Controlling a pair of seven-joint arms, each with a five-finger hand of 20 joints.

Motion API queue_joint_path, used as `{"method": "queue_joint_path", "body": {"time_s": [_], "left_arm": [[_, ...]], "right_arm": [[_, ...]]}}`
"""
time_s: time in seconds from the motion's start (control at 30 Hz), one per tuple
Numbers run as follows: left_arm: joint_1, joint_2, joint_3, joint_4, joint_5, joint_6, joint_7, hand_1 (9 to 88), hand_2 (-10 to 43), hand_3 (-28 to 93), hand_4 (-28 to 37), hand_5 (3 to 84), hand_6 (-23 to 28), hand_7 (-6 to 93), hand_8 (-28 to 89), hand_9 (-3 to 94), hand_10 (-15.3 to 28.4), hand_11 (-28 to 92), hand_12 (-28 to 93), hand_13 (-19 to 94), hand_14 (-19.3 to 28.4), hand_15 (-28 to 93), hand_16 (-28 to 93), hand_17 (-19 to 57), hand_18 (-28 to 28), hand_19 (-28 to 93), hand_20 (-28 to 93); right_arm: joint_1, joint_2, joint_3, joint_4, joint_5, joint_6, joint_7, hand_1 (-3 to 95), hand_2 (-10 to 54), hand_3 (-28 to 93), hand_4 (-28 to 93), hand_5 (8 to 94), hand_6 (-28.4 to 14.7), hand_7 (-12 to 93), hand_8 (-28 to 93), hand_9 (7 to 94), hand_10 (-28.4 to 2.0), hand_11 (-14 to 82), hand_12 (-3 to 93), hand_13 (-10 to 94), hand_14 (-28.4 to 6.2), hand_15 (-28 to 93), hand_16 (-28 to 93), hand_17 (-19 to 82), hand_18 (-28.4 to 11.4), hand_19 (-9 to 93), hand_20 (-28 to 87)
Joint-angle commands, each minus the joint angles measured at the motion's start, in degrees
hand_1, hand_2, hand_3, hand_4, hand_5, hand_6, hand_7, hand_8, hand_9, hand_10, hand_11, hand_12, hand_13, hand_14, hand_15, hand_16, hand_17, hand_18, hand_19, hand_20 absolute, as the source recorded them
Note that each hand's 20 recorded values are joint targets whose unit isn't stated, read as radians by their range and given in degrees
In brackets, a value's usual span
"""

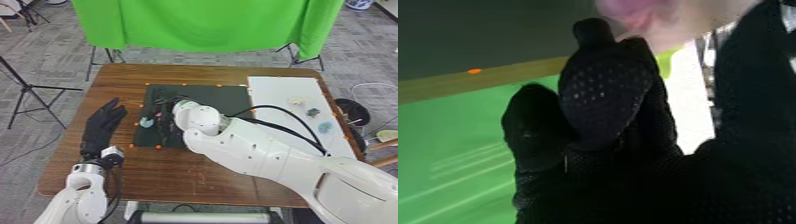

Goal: Arrange flowers

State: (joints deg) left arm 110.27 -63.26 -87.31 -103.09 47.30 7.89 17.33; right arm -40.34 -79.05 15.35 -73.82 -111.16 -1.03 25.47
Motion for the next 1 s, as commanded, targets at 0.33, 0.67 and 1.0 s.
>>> {"method": "queue_joint_path", "body": {"time_s": [0.33, 0.67, 1.0], "left_arm": [[3.1, -0.70, -1.85, -1.35, 0.31, 0.22, -1.02, 20.1, -9.5, 72, -28.3, 42.4, 2.5, 12.0, -7, 42.5, 12.2, 16, 11, 35, 14.7, 10, 0, 7.4, 9.6, 2, 16], [5.4, -0.87, -3.31, -2.24, 0.18, 0.59, -0.89, 20.1, -9.5, 72, -28.3, 42.4, 2.5, 11.9, -7, 42.7, 12.3, 16, 11, 35, 14.6, 10, 0, 7.4, 9.6, 2, 16], [5.7, -1.32, -3.07, -2.41, 0.67, 0.53, -0.39, 20.0, -9.5, 72, -28.3, 42.3, 2.4, 12.0, -7, 42.9, 12.3, 16, 11, 35, 14.6, 10, 0, 7.4, 9.6, 2, 16]], "right_arm": [[7.1, 12.7, 1.6, -14.4, -4.5, 1.0, -1.8, 22.4, -9.5, 68, -11, 55.9, 0.8, 12, -9, 69.3, -16.3, 9.0, 11.7, 94, -2.7, 52, 29, 65, -12.7, 93, 47], [-6.5, 39.8, 23.2, -36.8, -1.1, -7.6, 0.8, 18.3, -9.5, 65, -10, 48.1, -0.5, 7, -7, 59.1, -16.7, 7.5, 12.2, 90, -4.4, 52, 30, 61, -14.6, 93, 45], [-39.5, 49.4, 57.4, -43.6, 2.2, -12.8, 4.8, 12.6, -9.5, 60, -11, 34.6, -1.8, 1, -4, 39.7, -21.0, 3.6, 11.5, 82, -9.3, 51, 27, 52, -18.9, 91, 41]]}}
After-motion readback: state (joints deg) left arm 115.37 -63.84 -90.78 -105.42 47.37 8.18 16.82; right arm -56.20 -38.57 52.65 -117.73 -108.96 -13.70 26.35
